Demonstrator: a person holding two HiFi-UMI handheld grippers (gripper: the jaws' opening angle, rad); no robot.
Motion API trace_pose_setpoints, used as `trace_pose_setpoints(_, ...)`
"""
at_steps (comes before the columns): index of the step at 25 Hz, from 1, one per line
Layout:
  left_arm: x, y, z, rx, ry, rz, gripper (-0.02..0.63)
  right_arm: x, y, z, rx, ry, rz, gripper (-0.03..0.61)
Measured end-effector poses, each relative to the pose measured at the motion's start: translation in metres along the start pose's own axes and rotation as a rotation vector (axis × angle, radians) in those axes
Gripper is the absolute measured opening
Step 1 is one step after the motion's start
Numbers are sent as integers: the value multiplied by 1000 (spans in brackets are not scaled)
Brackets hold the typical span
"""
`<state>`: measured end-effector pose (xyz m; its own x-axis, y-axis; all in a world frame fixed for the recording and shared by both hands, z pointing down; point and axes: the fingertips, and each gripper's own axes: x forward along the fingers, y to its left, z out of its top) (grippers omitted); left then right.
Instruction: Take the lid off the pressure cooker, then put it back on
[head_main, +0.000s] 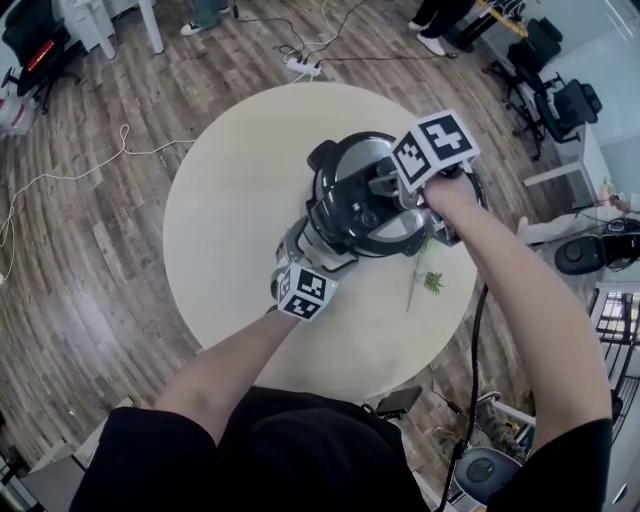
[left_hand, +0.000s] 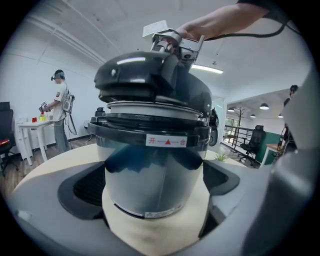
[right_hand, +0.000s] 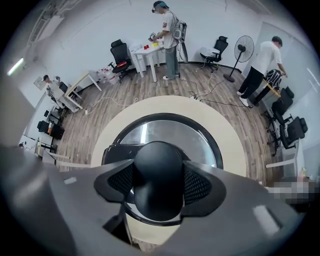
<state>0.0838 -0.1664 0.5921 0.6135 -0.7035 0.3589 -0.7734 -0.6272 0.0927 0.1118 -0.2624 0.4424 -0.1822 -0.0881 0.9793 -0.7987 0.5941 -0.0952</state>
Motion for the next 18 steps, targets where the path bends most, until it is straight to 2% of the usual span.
trace_pose_setpoints(5, 0, 0, 2, 0, -7, 3, 588, 16, -5, 4, 17, 27, -52, 287)
trace_pose_setpoints(14, 2, -3, -2, 2, -8, 3, 588, 26, -16, 5, 194, 21, -95, 287)
trace_pose_setpoints(18, 2, -1, -1, 1, -9, 4, 588, 25, -15, 7, 209, 18, -124, 288)
